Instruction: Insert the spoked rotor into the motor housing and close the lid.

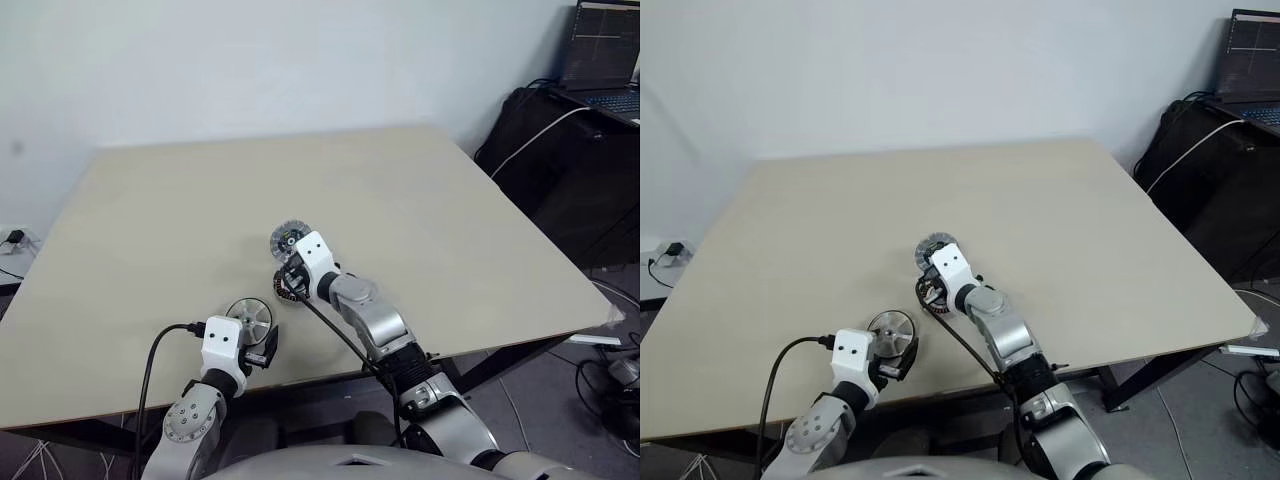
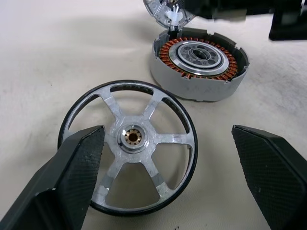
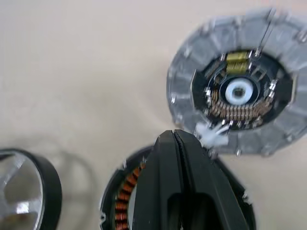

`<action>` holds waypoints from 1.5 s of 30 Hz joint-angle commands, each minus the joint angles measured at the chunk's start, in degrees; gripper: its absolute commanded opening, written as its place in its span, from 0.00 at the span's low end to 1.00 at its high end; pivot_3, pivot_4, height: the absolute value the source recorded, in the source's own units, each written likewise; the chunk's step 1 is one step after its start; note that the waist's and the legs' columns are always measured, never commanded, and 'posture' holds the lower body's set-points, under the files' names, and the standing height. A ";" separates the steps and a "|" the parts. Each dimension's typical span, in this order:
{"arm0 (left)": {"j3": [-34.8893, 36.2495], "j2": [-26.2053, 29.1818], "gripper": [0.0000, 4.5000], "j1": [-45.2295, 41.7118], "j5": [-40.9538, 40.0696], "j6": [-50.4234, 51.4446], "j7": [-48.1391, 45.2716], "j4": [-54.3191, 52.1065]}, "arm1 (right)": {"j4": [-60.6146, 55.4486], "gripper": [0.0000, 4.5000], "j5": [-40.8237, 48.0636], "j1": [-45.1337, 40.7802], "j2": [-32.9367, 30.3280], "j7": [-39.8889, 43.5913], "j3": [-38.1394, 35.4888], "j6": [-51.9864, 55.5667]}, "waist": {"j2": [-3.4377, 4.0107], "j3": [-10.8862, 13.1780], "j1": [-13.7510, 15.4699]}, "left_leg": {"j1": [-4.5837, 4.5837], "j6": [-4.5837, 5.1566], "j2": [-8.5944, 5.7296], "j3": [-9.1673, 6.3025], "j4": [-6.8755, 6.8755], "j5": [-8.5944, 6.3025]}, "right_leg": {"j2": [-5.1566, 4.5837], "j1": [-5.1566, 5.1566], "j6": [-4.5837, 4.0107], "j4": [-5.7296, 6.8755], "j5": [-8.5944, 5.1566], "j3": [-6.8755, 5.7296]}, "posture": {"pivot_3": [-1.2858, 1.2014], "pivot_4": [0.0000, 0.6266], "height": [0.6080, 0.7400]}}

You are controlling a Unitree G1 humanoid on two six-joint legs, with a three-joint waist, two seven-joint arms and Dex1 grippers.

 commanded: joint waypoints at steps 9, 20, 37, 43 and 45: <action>-0.09 -0.14 1.00 -0.20 -0.13 -1.04 -0.16 -1.33 | 5.89 0.01 -2.80 0.58 -0.37 0.00 3.77 1.35 | 0.03 -0.08 -0.05 | 0.01 0.09 0.00 0.01 0.00 0.05 | 0.01 0.01 -0.02 0.01 -0.01 0.01 | 0.52 0.00 1.00; -0.26 -0.38 1.00 -0.56 -0.21 -1.17 -0.21 -0.88 | -2.52 0.01 -0.65 -0.63 -1.06 1.60 1.23 0.33 | 0.00 0.00 0.02 | 0.04 0.07 0.00 0.00 0.00 0.06 | 0.02 0.00 -0.02 0.06 -0.02 0.01 | 0.52 0.00 1.00; -0.29 -0.72 1.00 -0.95 -0.13 -1.58 -0.37 -0.12 | -4.59 0.36 -7.64 -2.50 -9.16 6.49 8.81 -0.44 | -0.04 0.03 0.06 | 0.03 0.24 0.01 0.00 0.00 0.15 | 0.03 0.00 -0.06 0.04 -0.05 0.00 | 0.52 0.00 1.00; -0.32 -1.05 1.00 -1.01 -0.01 -1.97 -0.24 0.24 | -1.72 0.36 -9.34 -5.25 -9.44 6.62 10.16 -2.57 | -0.06 0.04 0.10 | 0.03 0.24 0.01 -0.01 0.00 0.15 | 0.03 0.00 -0.05 0.04 -0.05 0.00 | 0.52 0.00 1.00; -0.29 -1.19 1.00 -0.96 0.00 -2.16 -0.19 0.35 | -0.76 0.36 -9.71 -6.11 -9.48 6.87 10.31 -3.16 | -0.06 0.04 0.20 | 0.03 0.24 0.00 -0.01 0.00 0.15 | 0.03 0.01 -0.05 0.02 -0.04 0.00 | 0.52 0.00 1.00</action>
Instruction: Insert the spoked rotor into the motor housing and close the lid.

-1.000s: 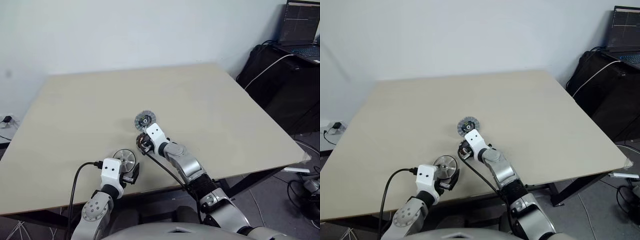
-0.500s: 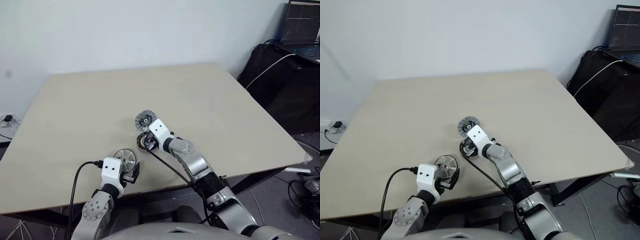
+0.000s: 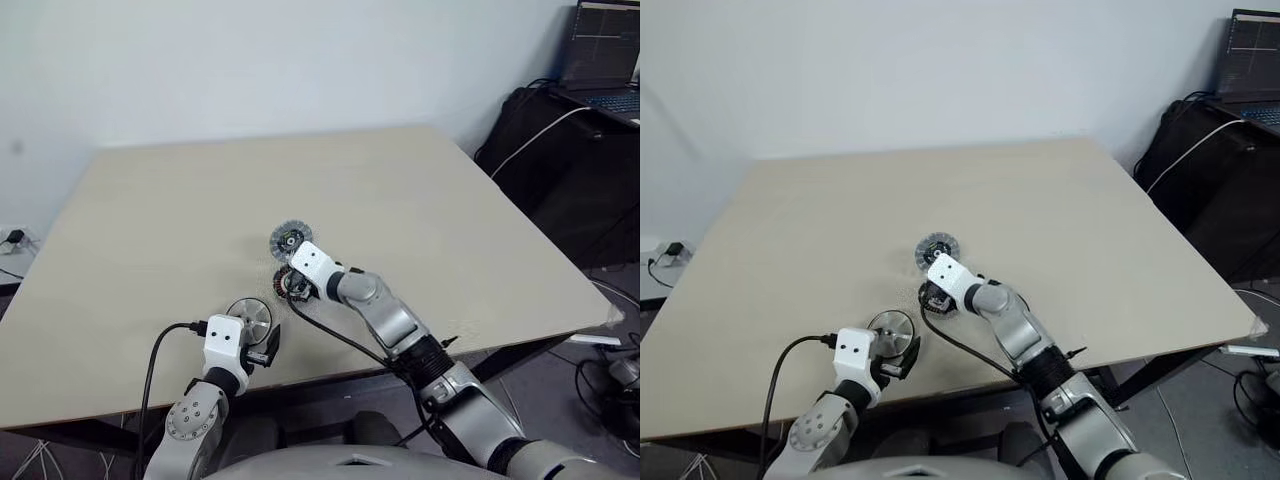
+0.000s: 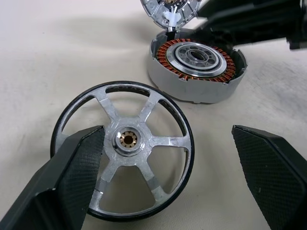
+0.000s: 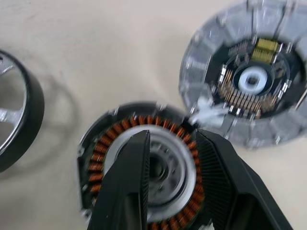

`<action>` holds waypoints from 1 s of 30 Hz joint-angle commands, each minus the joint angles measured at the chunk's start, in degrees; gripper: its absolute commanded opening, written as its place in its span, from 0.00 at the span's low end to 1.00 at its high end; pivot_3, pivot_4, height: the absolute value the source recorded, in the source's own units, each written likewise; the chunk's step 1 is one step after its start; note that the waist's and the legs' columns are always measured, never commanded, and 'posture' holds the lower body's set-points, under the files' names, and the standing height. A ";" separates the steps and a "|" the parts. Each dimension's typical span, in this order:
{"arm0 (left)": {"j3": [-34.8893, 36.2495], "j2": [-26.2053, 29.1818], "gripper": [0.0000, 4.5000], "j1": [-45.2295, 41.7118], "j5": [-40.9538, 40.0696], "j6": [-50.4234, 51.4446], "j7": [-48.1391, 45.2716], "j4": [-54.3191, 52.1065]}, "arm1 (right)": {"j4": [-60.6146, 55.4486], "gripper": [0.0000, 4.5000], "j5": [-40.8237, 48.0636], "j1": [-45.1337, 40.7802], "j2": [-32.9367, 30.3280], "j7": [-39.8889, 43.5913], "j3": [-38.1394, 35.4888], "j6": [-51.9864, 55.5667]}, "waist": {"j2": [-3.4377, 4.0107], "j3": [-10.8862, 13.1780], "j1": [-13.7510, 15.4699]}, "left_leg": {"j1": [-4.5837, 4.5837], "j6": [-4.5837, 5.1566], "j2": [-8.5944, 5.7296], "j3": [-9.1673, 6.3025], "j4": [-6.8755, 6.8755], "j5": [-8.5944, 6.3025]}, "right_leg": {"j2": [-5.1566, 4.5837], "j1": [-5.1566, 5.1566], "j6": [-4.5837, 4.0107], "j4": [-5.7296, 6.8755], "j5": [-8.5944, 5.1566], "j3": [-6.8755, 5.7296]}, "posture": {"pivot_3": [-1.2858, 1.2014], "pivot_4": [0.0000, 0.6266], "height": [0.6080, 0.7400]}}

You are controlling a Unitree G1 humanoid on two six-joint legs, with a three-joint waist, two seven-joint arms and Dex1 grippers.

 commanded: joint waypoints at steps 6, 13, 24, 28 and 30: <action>-0.23 -0.55 1.00 -0.46 0.01 -2.23 0.18 -0.17 | 2.89 0.36 -2.83 -4.07 -1.24 1.99 1.68 -3.35 | 0.00 0.00 0.07 | 0.00 -0.01 0.00 0.00 0.00 0.00 | -0.02 0.00 -0.01 0.00 0.00 0.00 | 0.52 0.00 1.00; -0.29 -0.76 1.00 -0.51 -0.11 -2.73 0.27 0.35 | 3.96 0.36 -5.29 -5.22 -3.15 4.34 3.25 -4.61 | 0.00 0.00 0.13 | 0.00 -0.01 -0.01 0.00 0.00 -0.01 | -0.03 0.00 -0.01 -0.01 0.00 0.00 | 0.52 0.00 1.00; -0.25 -1.26 1.00 -0.38 -0.06 -3.58 0.62 0.83 | 6.73 0.36 -9.50 -7.30 -4.20 7.70 6.84 -7.80 | 0.00 0.00 0.22 | 0.00 0.00 -0.01 -0.01 0.00 0.00 | -0.02 0.00 -0.01 0.00 0.01 0.00 | 0.52 0.00 1.00; -0.17 -1.51 1.00 -0.19 -0.01 -3.82 0.71 0.93 | 8.04 0.36 -10.84 -8.01 -4.23 8.29 7.69 -9.28 | 0.00 0.00 0.21 | 0.00 -0.01 -0.01 -0.01 0.00 0.00 | -0.02 0.00 -0.01 0.01 0.01 -0.01 | 0.52 0.00 1.00; -0.13 -1.56 1.00 -0.11 0.01 -4.00 0.73 1.02 | 8.62 0.36 -11.47 -8.37 -4.19 8.36 7.93 -9.89 | 0.00 0.00 0.20 | 0.00 -0.01 -0.01 -0.01 0.00 0.00 | -0.02 0.00 -0.01 0.01 0.01 -0.01 | 0.52 0.00 1.00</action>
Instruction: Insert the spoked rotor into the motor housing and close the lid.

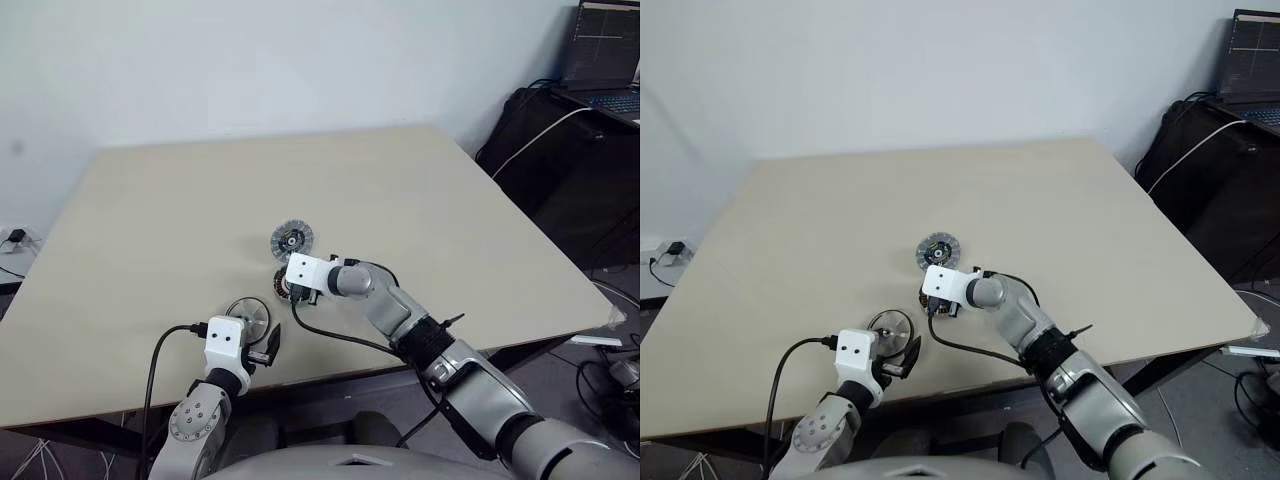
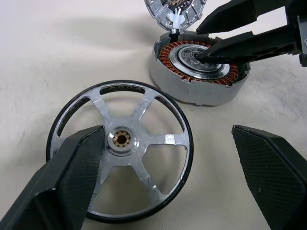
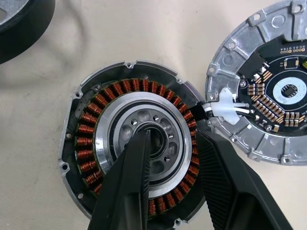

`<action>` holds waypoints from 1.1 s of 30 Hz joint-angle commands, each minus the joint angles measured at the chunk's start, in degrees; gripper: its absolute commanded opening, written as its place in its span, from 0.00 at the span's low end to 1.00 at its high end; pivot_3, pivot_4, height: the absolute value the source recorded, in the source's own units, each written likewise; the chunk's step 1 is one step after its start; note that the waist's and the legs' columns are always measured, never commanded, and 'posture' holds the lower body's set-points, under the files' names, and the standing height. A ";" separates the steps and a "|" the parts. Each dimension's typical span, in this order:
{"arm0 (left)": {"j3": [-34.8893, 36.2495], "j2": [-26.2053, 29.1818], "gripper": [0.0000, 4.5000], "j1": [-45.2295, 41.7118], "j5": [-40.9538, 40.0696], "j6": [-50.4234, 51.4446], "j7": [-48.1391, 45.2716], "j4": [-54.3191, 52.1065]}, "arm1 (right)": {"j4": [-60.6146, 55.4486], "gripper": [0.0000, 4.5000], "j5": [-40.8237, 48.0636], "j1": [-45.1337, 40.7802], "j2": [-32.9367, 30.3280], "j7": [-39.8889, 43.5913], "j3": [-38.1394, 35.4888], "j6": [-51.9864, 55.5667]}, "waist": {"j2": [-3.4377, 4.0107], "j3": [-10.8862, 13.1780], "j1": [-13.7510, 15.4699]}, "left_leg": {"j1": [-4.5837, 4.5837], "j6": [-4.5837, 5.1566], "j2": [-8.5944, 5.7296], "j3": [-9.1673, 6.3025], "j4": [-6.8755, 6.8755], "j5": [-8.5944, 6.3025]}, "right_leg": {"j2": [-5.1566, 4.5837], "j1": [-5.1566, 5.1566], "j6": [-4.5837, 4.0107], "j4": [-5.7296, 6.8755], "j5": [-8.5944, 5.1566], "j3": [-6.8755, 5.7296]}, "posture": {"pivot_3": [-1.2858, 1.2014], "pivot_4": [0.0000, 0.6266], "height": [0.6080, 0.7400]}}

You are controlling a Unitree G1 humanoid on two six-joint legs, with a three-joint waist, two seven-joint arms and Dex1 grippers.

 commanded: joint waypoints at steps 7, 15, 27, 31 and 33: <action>-0.53 0.12 1.00 -0.11 0.62 -3.54 -0.26 -1.12 | 1.97 0.36 -2.24 -2.75 0.65 1.59 0.66 -1.84 | 0.00 0.00 -0.06 | 0.01 -0.01 0.00 0.00 0.00 0.00 | 0.00 0.00 0.00 0.02 0.00 0.00 | 0.52 0.00 1.00; -0.81 2.32 1.00 -0.11 2.15 -5.70 -0.83 -2.93 | 2.12 0.36 -2.08 -3.15 0.74 5.05 1.01 -0.28 | 0.03 -0.03 -0.03 | 0.01 -0.19 0.00 -0.01 0.00 -0.10 | -0.02 0.00 -0.01 0.02 0.00 0.00 | 0.52 0.00 1.00; -0.86 3.07 1.00 0.17 2.35 -5.97 -0.79 -3.34 | 3.00 0.36 -4.01 -4.15 0.92 9.39 2.73 1.21 | 0.05 -0.06 0.04 | 0.01 -0.17 -0.01 -0.02 -0.01 -0.10 | -0.01 0.00 -0.02 0.00 0.00 -0.02 | 0.52 0.00 1.00; -0.98 3.09 1.00 0.19 2.29 -5.98 -0.83 -3.48 | 3.71 0.27 -4.02 -4.50 1.46 9.31 2.50 1.52 | 0.05 -0.09 0.04 | 0.01 -0.18 -0.01 -0.02 -0.01 -0.10 | 0.00 0.00 -0.02 0.01 -0.01 -0.02 | 0.52 0.00 1.00; -1.03 3.06 1.00 0.17 2.25 -5.95 -0.83 -3.49 | 3.89 0.14 -4.06 -4.52 1.62 9.34 2.35 1.55 | 0.05 -0.09 -0.07 | 0.02 -0.22 -0.01 -0.02 -0.01 -0.12 | 0.00 0.00 -0.02 0.02 -0.01 -0.02 | 0.52 0.00 1.00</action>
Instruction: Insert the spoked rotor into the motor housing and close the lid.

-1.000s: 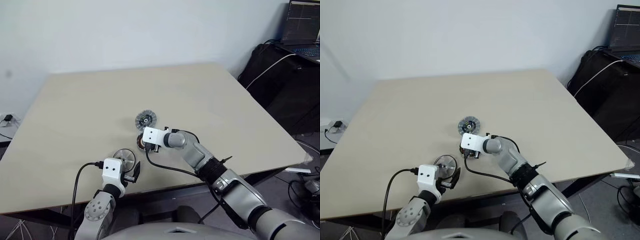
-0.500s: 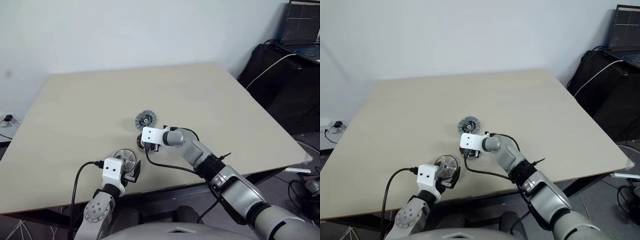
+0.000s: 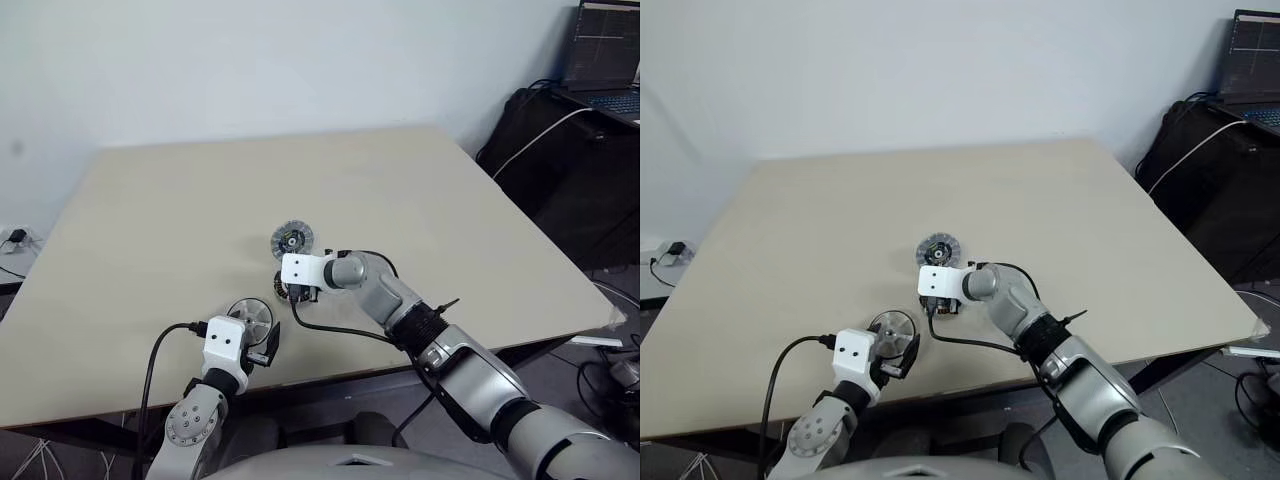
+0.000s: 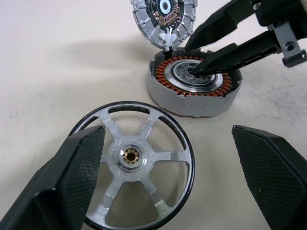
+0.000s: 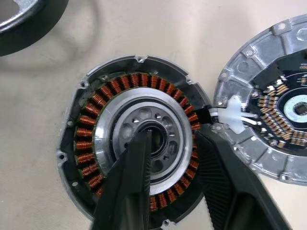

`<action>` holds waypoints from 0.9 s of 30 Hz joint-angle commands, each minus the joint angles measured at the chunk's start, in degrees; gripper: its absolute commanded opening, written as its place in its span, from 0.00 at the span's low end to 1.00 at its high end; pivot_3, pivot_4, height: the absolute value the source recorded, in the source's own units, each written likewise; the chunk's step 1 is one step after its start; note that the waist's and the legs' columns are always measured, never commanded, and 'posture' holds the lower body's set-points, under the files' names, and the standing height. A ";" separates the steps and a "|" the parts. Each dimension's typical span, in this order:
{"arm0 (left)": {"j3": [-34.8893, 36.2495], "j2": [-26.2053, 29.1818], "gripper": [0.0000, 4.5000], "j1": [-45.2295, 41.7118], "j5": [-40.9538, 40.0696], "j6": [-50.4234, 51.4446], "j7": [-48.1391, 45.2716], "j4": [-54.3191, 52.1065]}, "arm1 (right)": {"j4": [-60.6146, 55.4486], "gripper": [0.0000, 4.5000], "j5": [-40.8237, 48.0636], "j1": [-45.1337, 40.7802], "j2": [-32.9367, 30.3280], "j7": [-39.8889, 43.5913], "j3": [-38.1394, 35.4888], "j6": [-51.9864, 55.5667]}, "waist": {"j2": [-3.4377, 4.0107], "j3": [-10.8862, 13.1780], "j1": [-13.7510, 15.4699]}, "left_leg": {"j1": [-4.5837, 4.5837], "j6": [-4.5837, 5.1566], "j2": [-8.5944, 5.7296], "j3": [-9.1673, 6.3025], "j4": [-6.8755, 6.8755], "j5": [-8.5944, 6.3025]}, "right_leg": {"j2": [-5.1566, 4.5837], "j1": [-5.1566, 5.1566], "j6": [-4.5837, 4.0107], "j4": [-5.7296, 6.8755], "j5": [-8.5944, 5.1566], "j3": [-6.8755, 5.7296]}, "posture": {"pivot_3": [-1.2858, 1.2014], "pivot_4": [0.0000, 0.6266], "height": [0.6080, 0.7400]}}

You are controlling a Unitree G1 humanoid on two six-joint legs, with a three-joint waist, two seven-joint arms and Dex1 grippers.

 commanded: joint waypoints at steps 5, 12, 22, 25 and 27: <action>-0.20 0.02 1.00 -0.40 0.06 -1.35 -0.20 -3.29 | 1.14 0.01 -0.34 -0.09 0.72 1.10 0.74 0.00 | 0.00 0.00 -0.13 | 0.06 -0.07 0.00 0.00 0.01 -0.01 | 0.00 0.01 -0.01 0.13 -0.01 0.00 | 0.52 0.00 1.00; -0.16 -0.04 1.00 -0.48 -0.06 -1.34 -0.24 -3.15 | 1.03 0.01 -0.57 -0.17 0.74 1.01 0.56 -0.24 | 0.00 0.00 -0.17 | 0.07 0.05 0.00 0.00 0.02 0.09 | 0.05 0.01 -0.02 0.15 -0.01 0.00 | 0.52 0.00 1.00; -0.41 -0.19 1.00 -0.77 -0.24 -1.24 -0.59 -2.21 | -0.79 0.13 2.18 1.66 1.62 -1.29 -3.22 1.81 | 0.00 0.01 -0.16 | 0.07 0.05 0.01 0.00 0.02 0.10 | 0.05 0.00 -0.02 0.16 -0.01 0.01 | 0.52 0.00 1.00; -0.34 -0.14 1.00 -0.77 -0.28 -1.18 -0.80 -2.19 | -0.89 0.34 1.91 2.18 1.83 -2.30 -3.22 2.17 | 0.00 0.00 -0.12 | 0.07 0.04 0.00 0.00 0.01 0.09 | 0.04 0.00 -0.02 0.15 -0.02 0.01 | 0.52 0.00 1.00; -0.28 -0.11 1.00 -0.76 -0.33 -1.15 -0.92 -2.18 | -1.32 0.48 1.85 2.47 1.82 -2.50 -3.20 2.35 | 0.00 0.00 -0.11 | 0.07 0.03 0.00 0.00 0.01 0.08 | 0.04 0.00 -0.03 0.15 -0.02 0.01 | 0.52 0.00 1.00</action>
